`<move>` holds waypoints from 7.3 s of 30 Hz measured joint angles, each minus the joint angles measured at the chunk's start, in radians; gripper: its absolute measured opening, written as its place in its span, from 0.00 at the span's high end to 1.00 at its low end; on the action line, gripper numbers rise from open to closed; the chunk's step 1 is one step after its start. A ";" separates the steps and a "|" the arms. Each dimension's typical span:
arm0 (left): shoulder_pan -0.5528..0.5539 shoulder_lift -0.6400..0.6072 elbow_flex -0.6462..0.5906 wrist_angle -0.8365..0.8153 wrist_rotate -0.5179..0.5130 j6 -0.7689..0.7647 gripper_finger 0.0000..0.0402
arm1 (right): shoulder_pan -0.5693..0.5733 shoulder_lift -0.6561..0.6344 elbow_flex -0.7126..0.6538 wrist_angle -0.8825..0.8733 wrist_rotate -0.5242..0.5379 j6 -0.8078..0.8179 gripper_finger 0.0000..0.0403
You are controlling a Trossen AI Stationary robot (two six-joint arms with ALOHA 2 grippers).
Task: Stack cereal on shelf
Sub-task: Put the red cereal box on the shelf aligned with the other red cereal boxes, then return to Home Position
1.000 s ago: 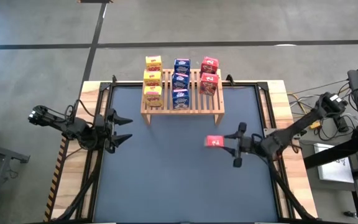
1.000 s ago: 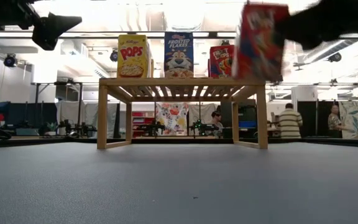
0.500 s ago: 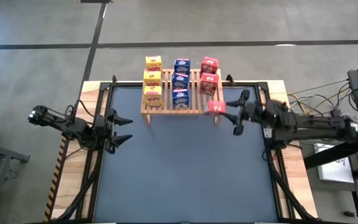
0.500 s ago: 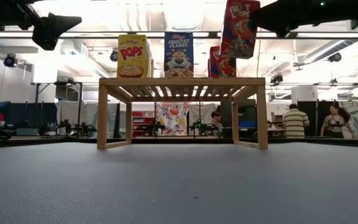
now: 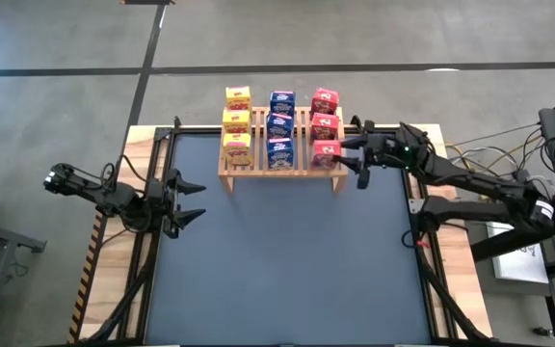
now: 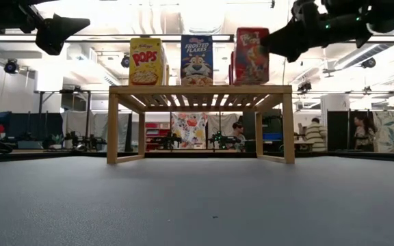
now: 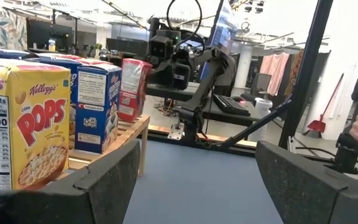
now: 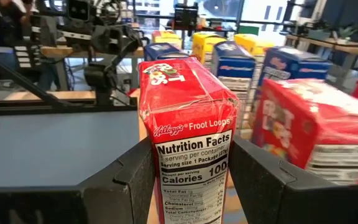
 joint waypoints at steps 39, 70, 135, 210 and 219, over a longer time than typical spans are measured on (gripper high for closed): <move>0.000 -0.003 0.000 -0.003 0.000 -0.027 0.24 | -0.044 -0.090 0.003 -0.163 0.007 -0.018 0.36; 0.002 -0.230 -0.237 -0.036 -0.046 -0.021 0.98 | -0.031 -0.781 -0.552 -0.153 -0.026 0.154 0.97; 0.002 -0.220 -0.227 -0.045 -0.045 0.037 0.99 | -0.031 -0.766 -0.553 -0.196 0.087 0.131 0.98; 0.002 -0.220 -0.226 -0.043 -0.045 0.037 0.99 | -0.031 -0.766 -0.554 -0.196 0.087 0.131 0.98; 0.002 -0.220 -0.226 -0.041 -0.045 0.037 0.99 | -0.031 -0.767 -0.554 -0.196 0.086 0.131 0.98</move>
